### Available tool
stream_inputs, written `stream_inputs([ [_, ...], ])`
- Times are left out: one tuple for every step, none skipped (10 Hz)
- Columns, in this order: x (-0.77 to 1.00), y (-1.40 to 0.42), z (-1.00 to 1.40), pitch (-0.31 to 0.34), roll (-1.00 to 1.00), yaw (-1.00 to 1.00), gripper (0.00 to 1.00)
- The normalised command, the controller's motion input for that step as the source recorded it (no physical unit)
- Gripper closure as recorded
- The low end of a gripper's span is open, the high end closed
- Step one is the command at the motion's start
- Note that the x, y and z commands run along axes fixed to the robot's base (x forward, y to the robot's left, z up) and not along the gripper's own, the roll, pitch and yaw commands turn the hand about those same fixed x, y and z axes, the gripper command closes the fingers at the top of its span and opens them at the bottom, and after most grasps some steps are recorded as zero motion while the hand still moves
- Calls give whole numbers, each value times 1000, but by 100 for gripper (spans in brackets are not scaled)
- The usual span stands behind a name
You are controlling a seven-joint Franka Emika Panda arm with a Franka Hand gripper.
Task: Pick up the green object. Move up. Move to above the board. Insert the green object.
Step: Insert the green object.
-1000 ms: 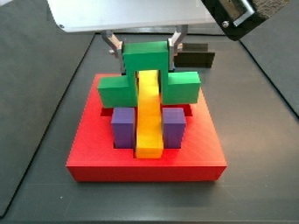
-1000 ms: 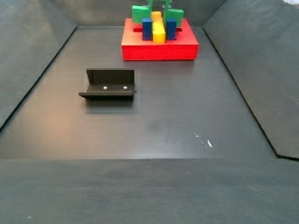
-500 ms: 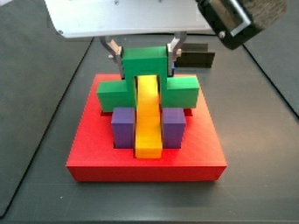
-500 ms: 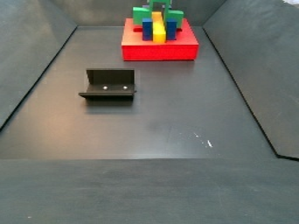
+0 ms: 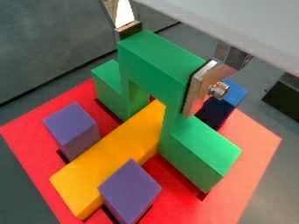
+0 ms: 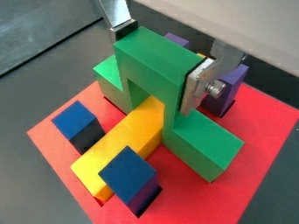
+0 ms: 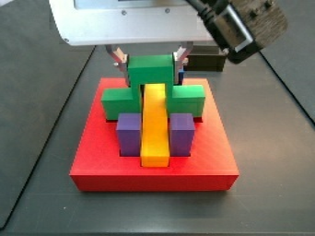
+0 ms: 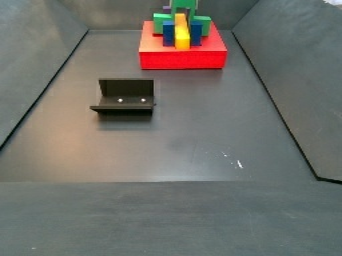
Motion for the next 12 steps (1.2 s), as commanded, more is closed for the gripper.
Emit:
stream_inputs([
  [186,-63,-123,0,-24,0,100],
  [154,-20,-111,0,-11,0,100],
  [163,-106,-26,20,0,9,100],
  [149,-29,-51,13,0,0,100],
  [91,0,-111,0,0,0,100],
  [0,0,-209,0,11,-9,100],
  [-131,49,-211,0,6,-34,100],
  [-260,86,-137,0,0,-60,100],
  [-60,0,-129,0,0,-23,100],
  [0,0,-140,0,0,-14,100],
  [0,0,-140,0,0,-3,100],
  [89,-60,-220,0,50,0,100],
])
